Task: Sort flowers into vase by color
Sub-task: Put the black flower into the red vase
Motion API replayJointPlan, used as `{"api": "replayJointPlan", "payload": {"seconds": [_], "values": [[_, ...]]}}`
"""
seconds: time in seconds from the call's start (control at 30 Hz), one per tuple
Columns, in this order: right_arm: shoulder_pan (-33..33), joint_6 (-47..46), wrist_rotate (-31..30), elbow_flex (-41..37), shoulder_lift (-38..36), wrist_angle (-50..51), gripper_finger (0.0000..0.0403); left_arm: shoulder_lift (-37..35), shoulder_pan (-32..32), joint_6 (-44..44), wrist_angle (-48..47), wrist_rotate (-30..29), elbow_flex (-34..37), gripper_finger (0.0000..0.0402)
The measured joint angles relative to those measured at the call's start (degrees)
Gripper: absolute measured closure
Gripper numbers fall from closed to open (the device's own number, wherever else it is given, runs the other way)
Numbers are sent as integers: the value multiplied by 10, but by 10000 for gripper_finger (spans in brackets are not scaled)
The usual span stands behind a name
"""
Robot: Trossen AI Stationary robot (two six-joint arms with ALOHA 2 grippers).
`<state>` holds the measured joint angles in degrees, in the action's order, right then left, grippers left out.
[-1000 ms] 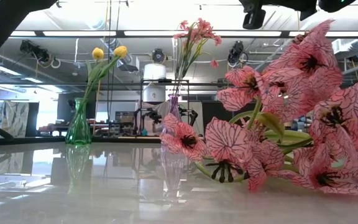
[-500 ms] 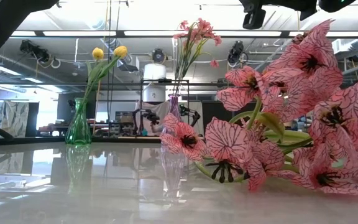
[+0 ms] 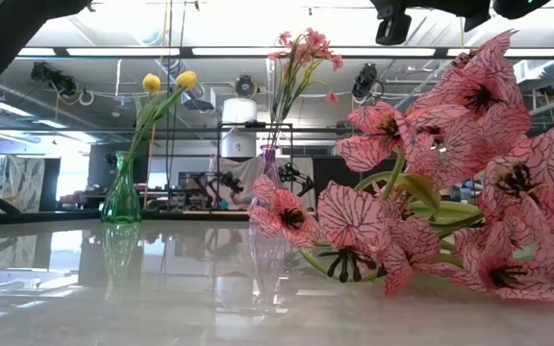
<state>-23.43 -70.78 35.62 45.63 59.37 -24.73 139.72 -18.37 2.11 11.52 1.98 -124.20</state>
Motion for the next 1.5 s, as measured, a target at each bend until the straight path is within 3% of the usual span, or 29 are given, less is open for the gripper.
{"api": "replayJointPlan", "payload": {"seconds": [0.53,1.0,1.5], "values": [[0,0,0,0,0,0,145,0,0,-4,-30,-21,0,234],[0,0,0,0,0,0,145,-4,0,-12,-74,-21,0,154],[0,0,0,0,0,0,145,-47,2,-14,-181,-23,0,147]]}}
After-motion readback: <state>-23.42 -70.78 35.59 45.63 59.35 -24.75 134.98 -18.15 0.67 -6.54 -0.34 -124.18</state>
